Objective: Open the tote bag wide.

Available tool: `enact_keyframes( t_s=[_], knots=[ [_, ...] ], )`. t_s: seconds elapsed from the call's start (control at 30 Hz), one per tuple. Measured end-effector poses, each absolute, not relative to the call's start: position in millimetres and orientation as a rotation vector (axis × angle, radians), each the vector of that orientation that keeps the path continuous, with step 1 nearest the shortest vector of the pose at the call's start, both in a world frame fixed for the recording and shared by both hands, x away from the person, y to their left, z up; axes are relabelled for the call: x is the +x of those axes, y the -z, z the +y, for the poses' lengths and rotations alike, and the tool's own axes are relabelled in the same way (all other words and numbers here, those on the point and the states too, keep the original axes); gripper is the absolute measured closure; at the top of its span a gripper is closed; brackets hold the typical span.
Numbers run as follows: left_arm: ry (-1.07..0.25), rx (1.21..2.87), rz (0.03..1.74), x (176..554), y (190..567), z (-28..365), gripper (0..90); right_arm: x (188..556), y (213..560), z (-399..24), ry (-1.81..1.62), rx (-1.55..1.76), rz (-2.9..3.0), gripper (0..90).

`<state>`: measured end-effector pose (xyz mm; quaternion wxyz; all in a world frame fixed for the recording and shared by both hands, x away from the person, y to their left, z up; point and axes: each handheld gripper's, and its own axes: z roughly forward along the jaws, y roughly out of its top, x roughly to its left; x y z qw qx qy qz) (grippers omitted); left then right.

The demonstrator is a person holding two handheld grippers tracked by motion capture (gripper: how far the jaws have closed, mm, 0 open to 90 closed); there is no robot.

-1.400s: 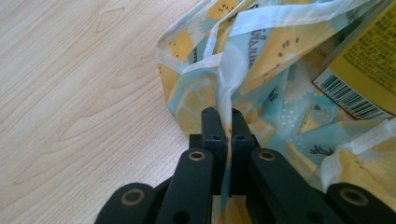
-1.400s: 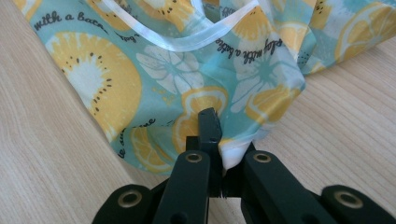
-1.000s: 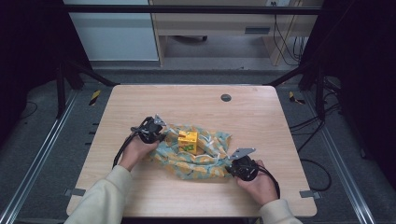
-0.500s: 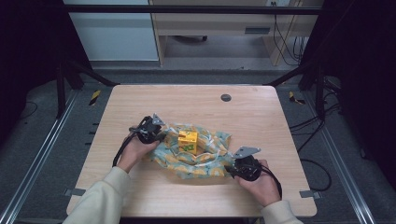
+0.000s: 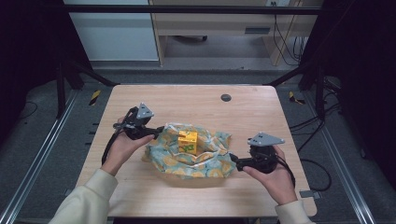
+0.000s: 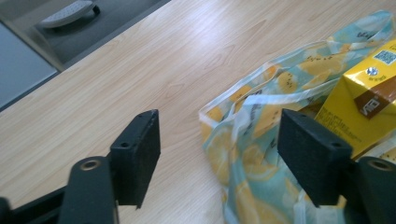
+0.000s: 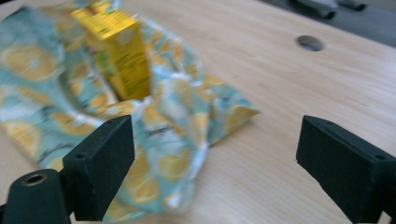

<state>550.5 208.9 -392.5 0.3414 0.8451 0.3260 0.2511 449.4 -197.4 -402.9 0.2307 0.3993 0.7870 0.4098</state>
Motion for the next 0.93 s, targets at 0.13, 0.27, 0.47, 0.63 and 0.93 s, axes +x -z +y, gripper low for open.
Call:
enact_keyframes(
  t_s=[0.13,0.27,0.47,0.63,0.93],
  knots=[
    [-0.655,2.189,0.882,545.4,391.2,227.7,24.6,456.4,400.9,-216.3,-1.130,1.203,2.087,7.9],
    [-0.650,2.178,0.929,541.5,395.9,247.3,20.9,462.5,408.2,-232.4,-1.099,1.266,2.050,6.4],
    [-0.622,2.164,1.017,532.9,416.4,274.9,16.3,468.7,432.2,-242.1,-1.042,1.361,2.017,6.9],
    [-0.575,2.151,1.086,520.8,442.0,294.9,14.5,470.2,457.9,-239.3,-1.018,1.423,2.051,7.3],
    [-0.577,2.221,1.106,506.0,469.1,302.2,11.6,463.8,476.3,-235.4,-0.978,1.436,2.064,7.9]
  ],
)
